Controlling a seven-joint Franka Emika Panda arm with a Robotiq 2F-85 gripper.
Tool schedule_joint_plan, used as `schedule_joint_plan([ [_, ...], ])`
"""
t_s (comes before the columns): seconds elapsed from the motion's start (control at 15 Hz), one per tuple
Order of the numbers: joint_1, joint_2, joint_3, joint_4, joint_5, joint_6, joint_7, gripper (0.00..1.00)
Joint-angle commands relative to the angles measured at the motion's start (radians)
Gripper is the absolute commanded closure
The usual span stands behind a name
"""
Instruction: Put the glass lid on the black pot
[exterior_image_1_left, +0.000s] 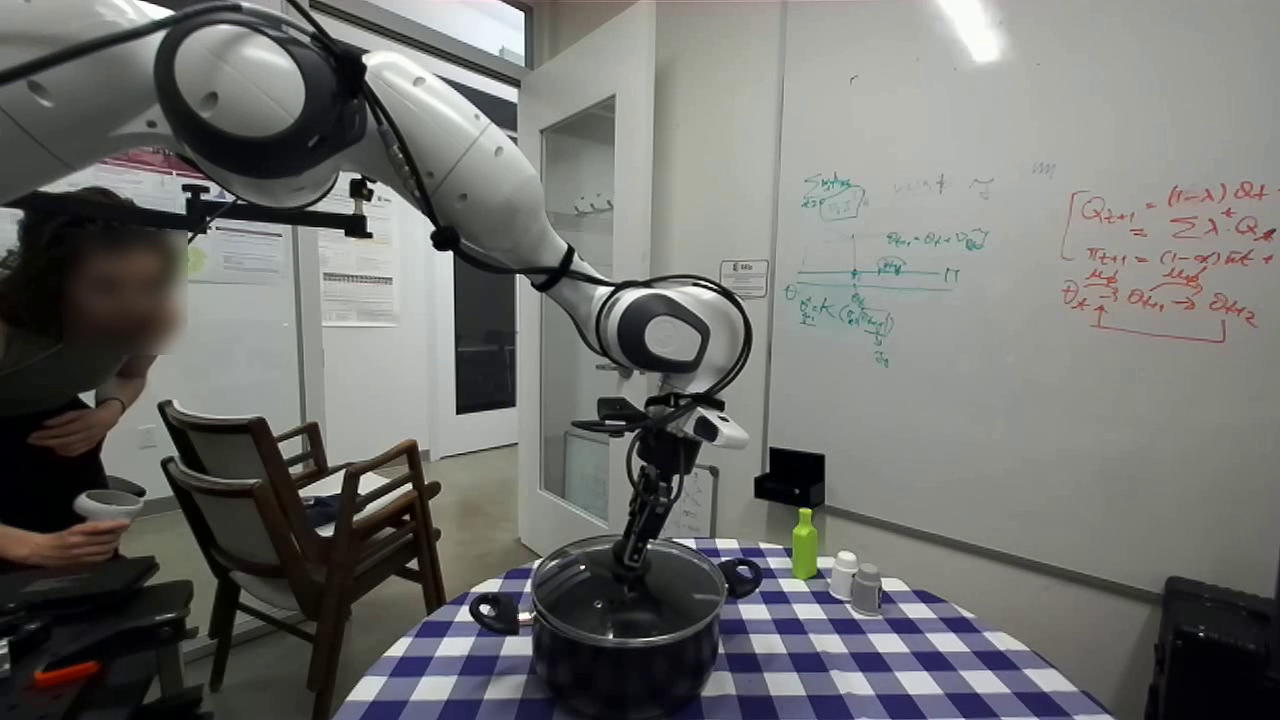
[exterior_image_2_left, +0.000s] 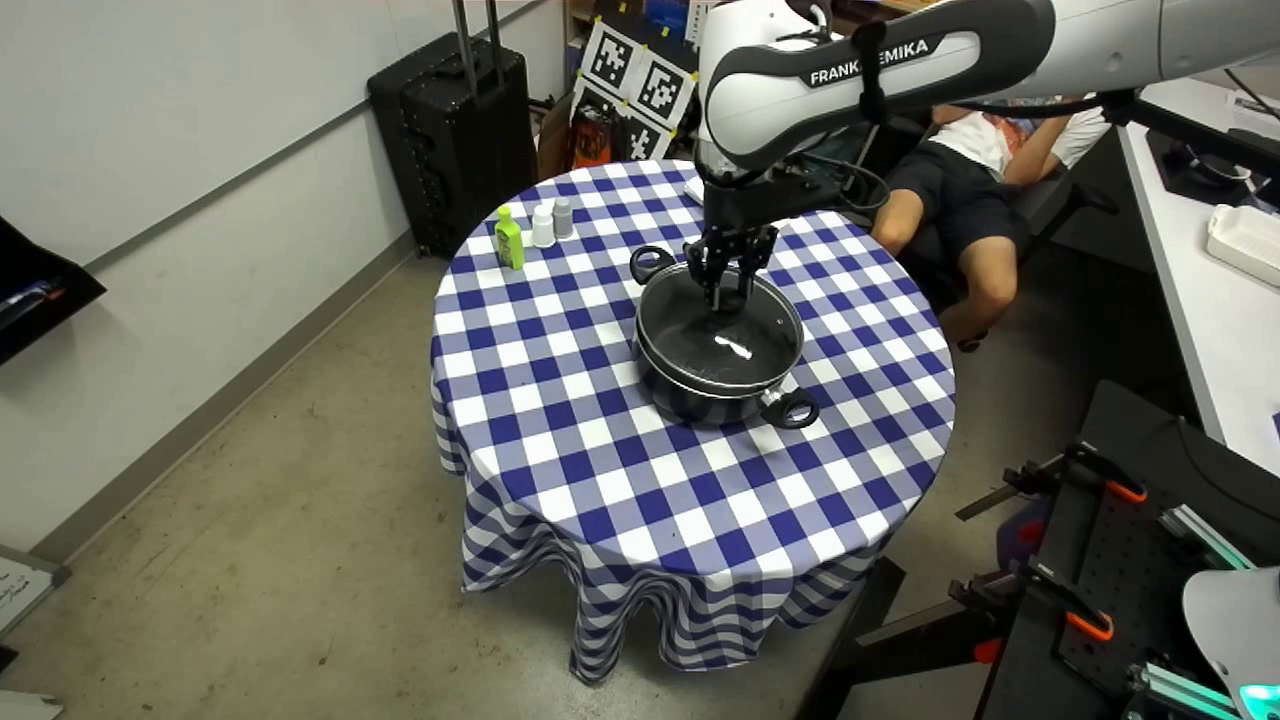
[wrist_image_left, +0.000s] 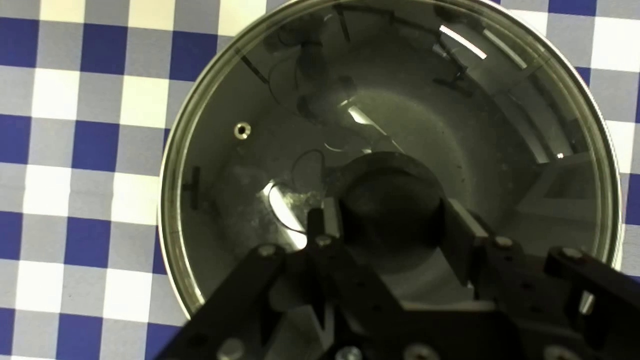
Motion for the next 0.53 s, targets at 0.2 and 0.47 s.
schedule_joint_plan([
  [0.2, -0.002, 0.039, 0.004, 0.096, 0.005, -0.041, 0.012, 0.75],
  [0.47, -0.003, 0.046, 0.005, 0.109, 0.006, -0.042, 0.012, 0.75],
])
